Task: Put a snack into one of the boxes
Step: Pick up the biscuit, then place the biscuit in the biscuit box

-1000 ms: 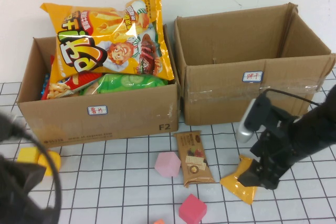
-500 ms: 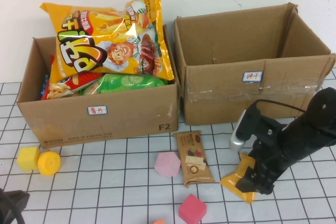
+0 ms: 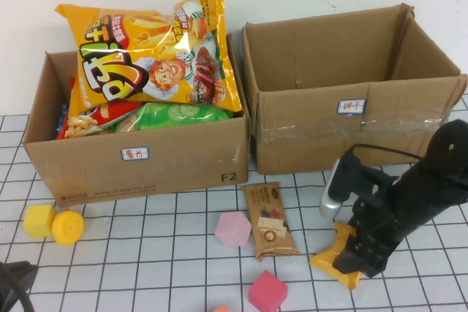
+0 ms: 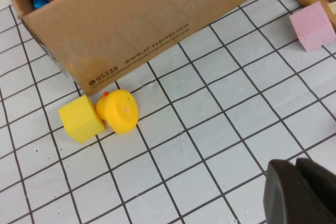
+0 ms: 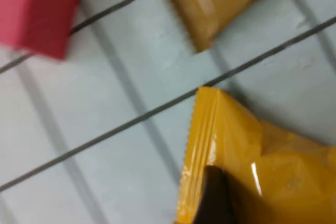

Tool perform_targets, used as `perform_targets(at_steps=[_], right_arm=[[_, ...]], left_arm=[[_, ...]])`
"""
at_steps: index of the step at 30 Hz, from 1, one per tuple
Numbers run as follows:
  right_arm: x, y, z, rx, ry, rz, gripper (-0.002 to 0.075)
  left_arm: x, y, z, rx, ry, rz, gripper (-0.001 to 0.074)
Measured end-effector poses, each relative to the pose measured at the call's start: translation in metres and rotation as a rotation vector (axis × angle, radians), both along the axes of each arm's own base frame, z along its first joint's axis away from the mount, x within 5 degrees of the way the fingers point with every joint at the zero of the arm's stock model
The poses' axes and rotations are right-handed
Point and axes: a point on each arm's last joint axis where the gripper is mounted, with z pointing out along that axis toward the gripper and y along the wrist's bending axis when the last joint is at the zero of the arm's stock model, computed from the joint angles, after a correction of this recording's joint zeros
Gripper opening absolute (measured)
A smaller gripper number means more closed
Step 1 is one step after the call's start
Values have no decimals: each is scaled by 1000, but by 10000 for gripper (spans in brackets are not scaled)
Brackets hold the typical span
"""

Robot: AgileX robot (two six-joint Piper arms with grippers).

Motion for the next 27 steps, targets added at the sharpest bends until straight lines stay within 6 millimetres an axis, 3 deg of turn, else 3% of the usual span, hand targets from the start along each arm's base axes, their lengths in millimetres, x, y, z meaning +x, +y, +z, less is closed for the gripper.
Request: perform_targets(at_steps=[5,11,16,19,22,27], right_arm=[[-1,4,36,42,-27,36,478],[3,8,114,115,-177,78,478],[17,11,190,189,-450,58,478],[32,11,222,228,-646,-14,478],[51,11,230,257,-774,-118,478],[91,14,196,271,-842,-279,481]], left_arm=[[0,0,0,0,0,0,-1],[0,0,0,-2,-3,-1,-1],[0,0,0,-6,-4,1,-1],[0,-1,0,-18,0,6,-1],[0,-2,0,-36,11,6,-1],[-2,-3,0,-66,30,4,-1]])
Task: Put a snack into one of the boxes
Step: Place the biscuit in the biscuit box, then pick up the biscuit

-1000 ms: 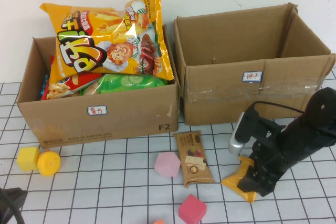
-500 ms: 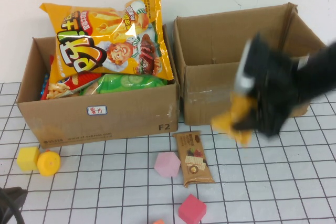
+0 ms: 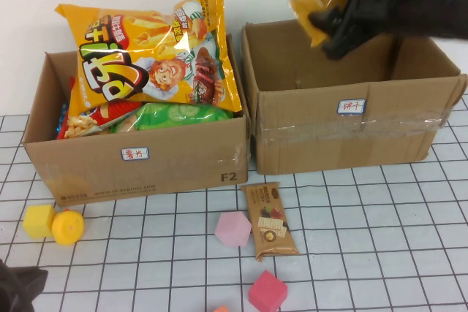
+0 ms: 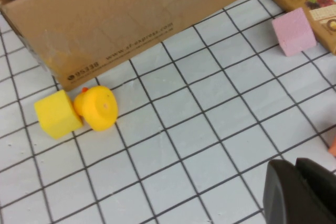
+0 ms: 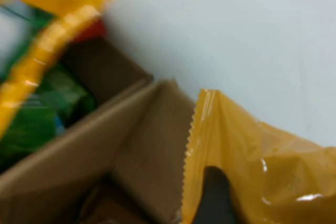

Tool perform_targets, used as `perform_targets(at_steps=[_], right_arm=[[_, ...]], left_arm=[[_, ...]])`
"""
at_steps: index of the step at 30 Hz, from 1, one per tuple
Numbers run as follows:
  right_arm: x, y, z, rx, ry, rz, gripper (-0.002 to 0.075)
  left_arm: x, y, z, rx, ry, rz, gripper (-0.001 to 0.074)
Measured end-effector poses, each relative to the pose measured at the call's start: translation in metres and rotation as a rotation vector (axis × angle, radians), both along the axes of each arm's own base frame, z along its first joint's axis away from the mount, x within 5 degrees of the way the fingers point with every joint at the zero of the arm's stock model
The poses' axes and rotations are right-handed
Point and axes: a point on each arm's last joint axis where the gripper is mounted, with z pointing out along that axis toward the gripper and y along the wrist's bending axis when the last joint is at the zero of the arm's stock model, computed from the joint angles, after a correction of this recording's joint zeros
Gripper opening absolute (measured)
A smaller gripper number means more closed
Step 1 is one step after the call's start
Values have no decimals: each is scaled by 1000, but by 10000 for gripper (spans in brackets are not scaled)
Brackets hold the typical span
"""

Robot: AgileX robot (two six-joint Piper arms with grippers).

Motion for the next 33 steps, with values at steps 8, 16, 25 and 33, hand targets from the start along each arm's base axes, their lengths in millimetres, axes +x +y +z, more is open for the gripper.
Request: perform_targets(at_steps=[8,16,25,33], right_arm=[[28,9,-56,219,165,-119,673],[-3,11,-5,276,181,10,681],[-77,18,27,109,466,447,395],[-83,23,-32,8,872,599,68]], left_arm=[[-1,-3,0,-44,16,-6,-1],[-2,-5,0,-79,36,-10,-1],[-3,-7,0,-102,51,-12,-1],[-3,-7,0,-106,53,-10,-1]])
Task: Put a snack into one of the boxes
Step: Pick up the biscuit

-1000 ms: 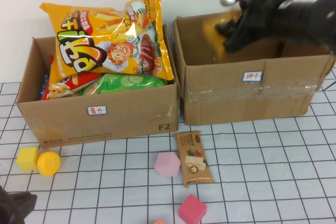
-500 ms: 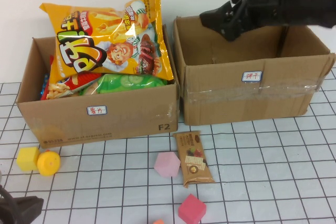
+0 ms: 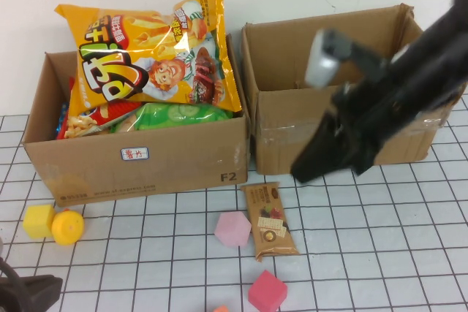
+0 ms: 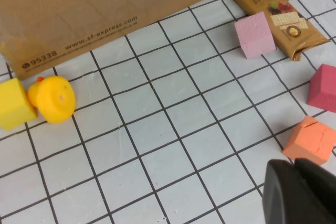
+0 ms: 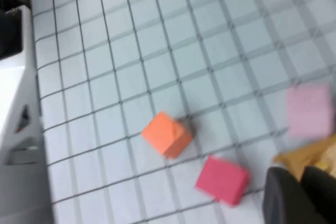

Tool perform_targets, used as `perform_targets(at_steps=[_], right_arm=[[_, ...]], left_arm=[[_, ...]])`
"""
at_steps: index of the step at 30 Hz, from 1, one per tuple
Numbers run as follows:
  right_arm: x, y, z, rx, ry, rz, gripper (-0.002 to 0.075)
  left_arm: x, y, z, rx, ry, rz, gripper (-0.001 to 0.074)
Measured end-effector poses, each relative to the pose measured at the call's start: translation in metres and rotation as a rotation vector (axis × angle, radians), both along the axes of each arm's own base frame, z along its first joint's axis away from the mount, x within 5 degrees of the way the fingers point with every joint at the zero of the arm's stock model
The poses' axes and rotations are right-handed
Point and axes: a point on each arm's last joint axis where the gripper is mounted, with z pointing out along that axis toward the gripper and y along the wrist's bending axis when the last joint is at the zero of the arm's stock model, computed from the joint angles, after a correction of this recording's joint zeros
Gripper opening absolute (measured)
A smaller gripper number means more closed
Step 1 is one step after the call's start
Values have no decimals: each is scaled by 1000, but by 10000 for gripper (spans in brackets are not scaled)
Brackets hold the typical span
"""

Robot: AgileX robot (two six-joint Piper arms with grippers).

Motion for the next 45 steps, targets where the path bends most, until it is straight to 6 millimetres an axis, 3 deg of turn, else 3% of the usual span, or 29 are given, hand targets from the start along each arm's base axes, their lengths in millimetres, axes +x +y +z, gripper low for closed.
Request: perform_targets(at_steps=[4,8,12,17,21,26,28,33,45], right_arm=[[14,4,-47,-108,201,-96,34],[13,10,-78,-355,233,-156,28],[3,36,-86,-542,107,-247,27],[-4,70,-85,-487,14,-363,35],[-2,79,-85,-408,16,-415,169],[4,82,-102,-416,49,-456,494],[7,84,-113,-422,64,-478,563],[11,86,-132,-442,90,-514,605],[17,87,-146,-463,56,-515,610]], left_arm=[[0,0,0,0,0,0,-1],[0,0,0,6,3,-2,-1],[-2,1,-2,24,26,-3,-1],[-3,2,-4,33,42,-3,-1],[-3,1,-4,26,49,-5,-1],[-3,1,-4,17,55,-6,-1],[-3,1,-4,16,55,-6,-1],[-4,1,-4,18,57,-7,-1],[-4,0,-4,16,60,-7,-1]])
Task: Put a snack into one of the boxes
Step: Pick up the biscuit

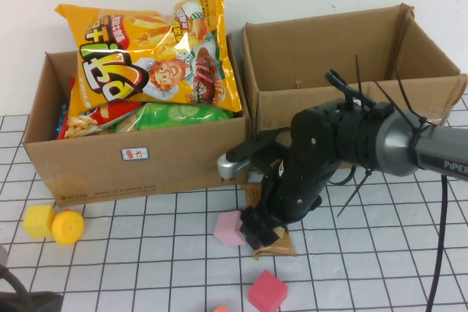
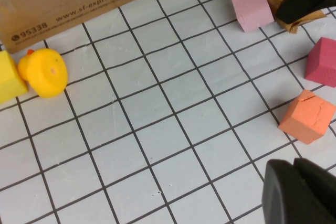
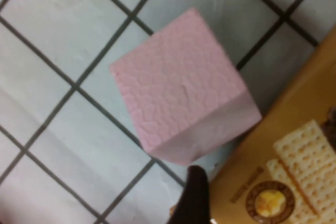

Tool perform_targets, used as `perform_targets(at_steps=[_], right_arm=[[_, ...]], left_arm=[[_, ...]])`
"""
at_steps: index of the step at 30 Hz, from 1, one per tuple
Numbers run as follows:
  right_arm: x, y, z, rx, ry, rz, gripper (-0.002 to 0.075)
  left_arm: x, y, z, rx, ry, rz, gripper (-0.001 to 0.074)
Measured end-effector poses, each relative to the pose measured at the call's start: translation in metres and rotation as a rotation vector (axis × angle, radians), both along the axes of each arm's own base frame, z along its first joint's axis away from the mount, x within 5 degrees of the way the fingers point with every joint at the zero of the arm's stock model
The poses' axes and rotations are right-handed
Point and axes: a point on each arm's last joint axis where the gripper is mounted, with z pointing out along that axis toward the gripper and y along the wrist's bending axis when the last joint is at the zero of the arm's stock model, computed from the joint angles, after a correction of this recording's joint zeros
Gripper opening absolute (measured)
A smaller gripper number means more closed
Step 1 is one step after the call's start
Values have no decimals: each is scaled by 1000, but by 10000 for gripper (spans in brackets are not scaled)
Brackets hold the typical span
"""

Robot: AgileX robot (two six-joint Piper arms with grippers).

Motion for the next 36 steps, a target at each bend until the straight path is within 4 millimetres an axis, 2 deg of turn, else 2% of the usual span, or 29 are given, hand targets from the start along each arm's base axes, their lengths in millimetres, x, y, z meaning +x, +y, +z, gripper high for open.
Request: perform_targets(at_steps=[8,13,19,27,36], right_arm=[[1,0,-1,-8,-6,5,607],[-1,-13,-7,-171,0,69,600],[3,-27,-4,-335,-28,19,599],[8,-18,7,-257,-42,6,598],[11,-6,9,-160,-107,171,598]], left_arm=[[0,0,0,0,2,-1,-1],[0,0,0,1,7,-1,-1],[-1,0,-1,1,22,-1,-1],[-1,0,-1,2,23,-1,-1],[-2,0,-2,1,25,-1,-1]])
